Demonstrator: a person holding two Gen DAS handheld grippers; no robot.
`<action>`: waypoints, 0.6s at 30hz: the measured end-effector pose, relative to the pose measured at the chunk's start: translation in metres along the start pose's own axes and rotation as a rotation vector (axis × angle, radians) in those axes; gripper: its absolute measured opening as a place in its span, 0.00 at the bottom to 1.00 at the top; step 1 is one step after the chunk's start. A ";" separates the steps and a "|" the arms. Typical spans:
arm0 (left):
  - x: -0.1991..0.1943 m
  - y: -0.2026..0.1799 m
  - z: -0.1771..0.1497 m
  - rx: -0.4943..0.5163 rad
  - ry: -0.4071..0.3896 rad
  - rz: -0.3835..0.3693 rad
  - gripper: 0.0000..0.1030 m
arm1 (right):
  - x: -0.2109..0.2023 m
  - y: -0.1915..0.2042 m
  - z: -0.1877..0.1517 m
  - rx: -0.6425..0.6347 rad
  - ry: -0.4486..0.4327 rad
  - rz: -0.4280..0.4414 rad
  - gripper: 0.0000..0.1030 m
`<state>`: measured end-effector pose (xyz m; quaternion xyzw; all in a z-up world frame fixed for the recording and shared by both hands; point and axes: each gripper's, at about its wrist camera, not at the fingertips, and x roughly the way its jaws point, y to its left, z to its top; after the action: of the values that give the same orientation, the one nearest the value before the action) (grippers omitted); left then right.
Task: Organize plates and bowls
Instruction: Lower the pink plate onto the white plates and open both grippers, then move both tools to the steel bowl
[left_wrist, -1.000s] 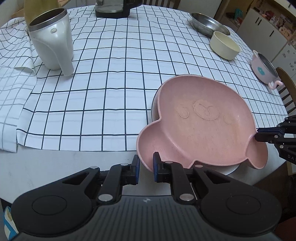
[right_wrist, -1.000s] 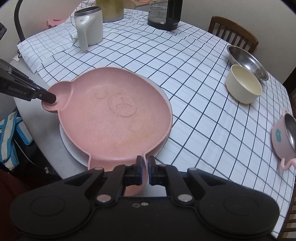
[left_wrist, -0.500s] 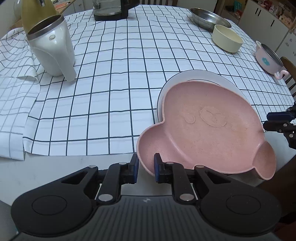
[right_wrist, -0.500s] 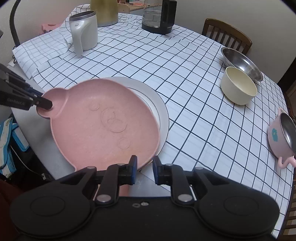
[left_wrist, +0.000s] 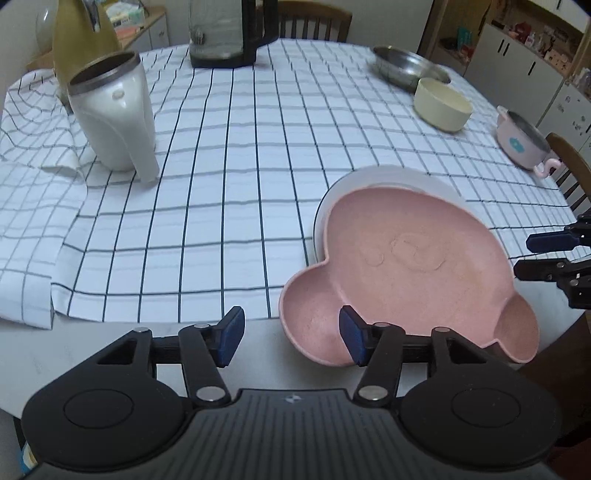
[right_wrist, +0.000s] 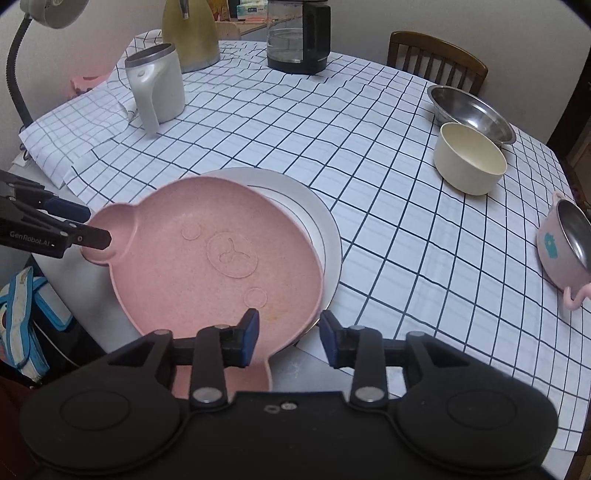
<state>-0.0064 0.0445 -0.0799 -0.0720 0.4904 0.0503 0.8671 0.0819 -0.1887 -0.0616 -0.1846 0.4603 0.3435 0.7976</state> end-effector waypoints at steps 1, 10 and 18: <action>-0.004 -0.001 0.001 0.006 -0.017 0.004 0.54 | -0.002 0.000 0.000 0.007 -0.006 0.001 0.42; -0.039 -0.020 0.020 0.053 -0.151 -0.055 0.65 | -0.032 0.002 0.005 0.078 -0.095 0.002 0.60; -0.058 -0.046 0.050 0.115 -0.249 -0.093 0.74 | -0.067 -0.008 0.017 0.124 -0.191 -0.029 0.81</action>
<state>0.0132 0.0068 -0.0016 -0.0380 0.3771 -0.0098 0.9253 0.0754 -0.2092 0.0042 -0.1079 0.4000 0.3189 0.8524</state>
